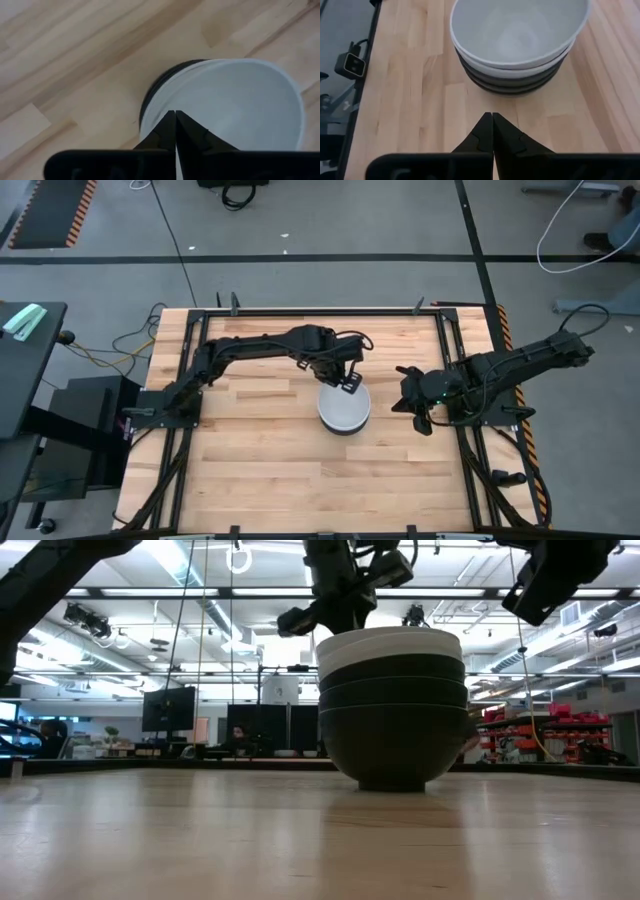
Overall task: Nest bowls inside each other
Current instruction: Stack the bottom white bowl on top of the top white bowl, then return to Home Position
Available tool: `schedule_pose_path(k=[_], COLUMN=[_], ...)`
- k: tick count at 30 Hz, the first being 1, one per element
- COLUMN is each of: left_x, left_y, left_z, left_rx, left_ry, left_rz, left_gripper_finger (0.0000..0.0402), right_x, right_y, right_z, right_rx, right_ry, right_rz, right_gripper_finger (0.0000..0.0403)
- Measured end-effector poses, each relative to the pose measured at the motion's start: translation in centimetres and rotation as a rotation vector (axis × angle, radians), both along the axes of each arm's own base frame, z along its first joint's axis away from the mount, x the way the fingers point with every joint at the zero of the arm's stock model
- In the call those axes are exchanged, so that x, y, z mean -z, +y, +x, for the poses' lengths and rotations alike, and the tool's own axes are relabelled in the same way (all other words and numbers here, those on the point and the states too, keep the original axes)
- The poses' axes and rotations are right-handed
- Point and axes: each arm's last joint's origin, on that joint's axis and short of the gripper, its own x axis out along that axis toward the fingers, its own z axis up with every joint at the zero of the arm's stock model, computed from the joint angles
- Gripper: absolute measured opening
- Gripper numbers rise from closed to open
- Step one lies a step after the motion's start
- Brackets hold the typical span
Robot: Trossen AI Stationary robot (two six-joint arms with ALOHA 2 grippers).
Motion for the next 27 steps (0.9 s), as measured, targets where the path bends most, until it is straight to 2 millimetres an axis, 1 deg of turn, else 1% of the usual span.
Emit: schedule_pose_path(k=[4,9,12,14,19,23,27], left_x=[0.6,1.6,1.5,1.1,-1.0,-2.4,-2.7], left_y=[0.3,0.2,0.2,0.2,0.3,0.4,0.3], left_z=[0.1,0.5,0.7,0.8,0.9,0.9,0.3], left_rx=[-0.002,0.000,0.002,0.002,0.021,0.028,0.014], left_ry=[0.022,0.042,0.026,0.006,-0.070,-0.106,-0.075], left_rz=[-0.016,-0.024,-0.023,-0.021,-0.001,0.063,0.131], left_gripper_finger=[0.0007,0.0022,0.0017,0.0010,0.0008,0.0033,0.0052], right_x=[-0.1,-0.3,-0.4,-0.5,-1.0,-1.5,-1.6], right_y=[0.0,0.1,0.1,0.1,0.2,0.4,0.3], right_z=[0.1,0.3,0.4,0.5,0.9,1.3,1.6], right_rx=[0.000,-0.004,-0.011,-0.018,-0.048,-0.066,-0.072], right_ry=[-0.011,-0.051,-0.065,-0.076,-0.140,-0.215,-0.230], right_rz=[0.005,0.011,0.008,0.004,-0.014,-0.019,-0.030], right_gripper_finger=[0.0004,0.0002,0.0004,0.0005,0.0002,0.0003,0.0002])
